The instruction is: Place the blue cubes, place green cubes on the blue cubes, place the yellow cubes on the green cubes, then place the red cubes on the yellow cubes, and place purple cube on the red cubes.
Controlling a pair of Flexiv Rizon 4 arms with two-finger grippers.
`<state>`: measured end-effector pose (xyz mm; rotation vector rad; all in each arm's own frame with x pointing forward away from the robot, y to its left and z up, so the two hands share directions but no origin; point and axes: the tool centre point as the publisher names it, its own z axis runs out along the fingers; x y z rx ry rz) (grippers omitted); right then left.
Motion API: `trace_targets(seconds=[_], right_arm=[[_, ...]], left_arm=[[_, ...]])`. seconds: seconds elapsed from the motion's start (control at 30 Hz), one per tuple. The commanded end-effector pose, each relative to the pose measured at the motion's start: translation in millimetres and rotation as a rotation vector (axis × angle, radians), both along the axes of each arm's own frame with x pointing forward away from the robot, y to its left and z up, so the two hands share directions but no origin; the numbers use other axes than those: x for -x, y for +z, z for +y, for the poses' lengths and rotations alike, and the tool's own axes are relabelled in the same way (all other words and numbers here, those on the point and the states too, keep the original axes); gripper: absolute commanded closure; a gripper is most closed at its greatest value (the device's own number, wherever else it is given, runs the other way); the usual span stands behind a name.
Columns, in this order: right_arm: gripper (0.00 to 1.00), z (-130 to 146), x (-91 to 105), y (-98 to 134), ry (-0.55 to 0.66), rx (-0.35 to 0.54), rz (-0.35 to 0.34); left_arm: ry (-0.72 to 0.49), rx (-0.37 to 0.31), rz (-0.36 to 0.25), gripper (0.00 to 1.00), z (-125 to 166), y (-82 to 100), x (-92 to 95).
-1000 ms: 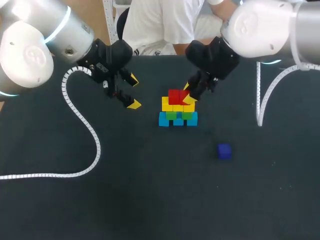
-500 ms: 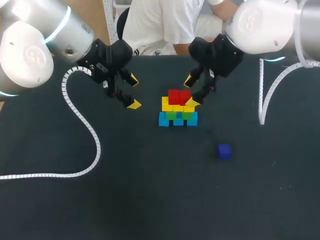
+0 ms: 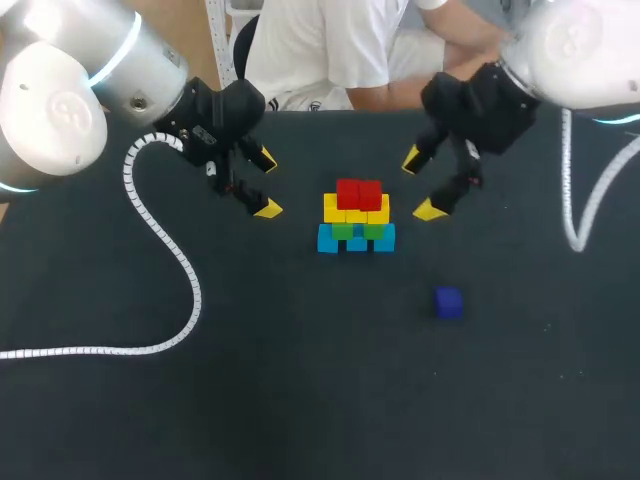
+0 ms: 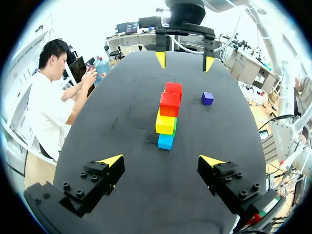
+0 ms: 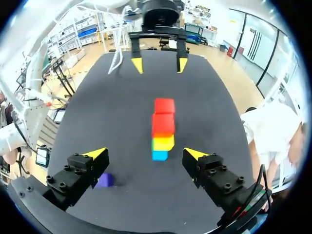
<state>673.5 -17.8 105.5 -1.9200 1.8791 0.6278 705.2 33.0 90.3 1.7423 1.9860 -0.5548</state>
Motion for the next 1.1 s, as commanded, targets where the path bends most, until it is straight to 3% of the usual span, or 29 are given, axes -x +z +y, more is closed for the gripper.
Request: trace_targets(seconds=[0.03, 0.3, 0.77, 1.1], right_arm=[[0.00, -15.8, 30.9, -1.4, -0.037, 0.004, -0.032], [0.00, -36.2, 62.1, -24.0, -0.042, 0.019, 0.002], [0.00, -63.9, 92.4, -65.5, 0.076, 0.095, 0.013], [0.00, -60.1, 105.5, -89.3, -0.033, 0.081, 0.057]], left_arm=[[-0.004, 0.001, 0.002, 0.00, 0.5, -0.4, -1.7], [-0.004, 0.001, 0.002, 0.00, 0.5, -0.4, -1.7], [-0.004, 0.001, 0.002, 0.00, 0.5, -0.4, -1.7], [-0.004, 0.001, 0.002, 0.00, 0.5, -0.4, -1.7]])
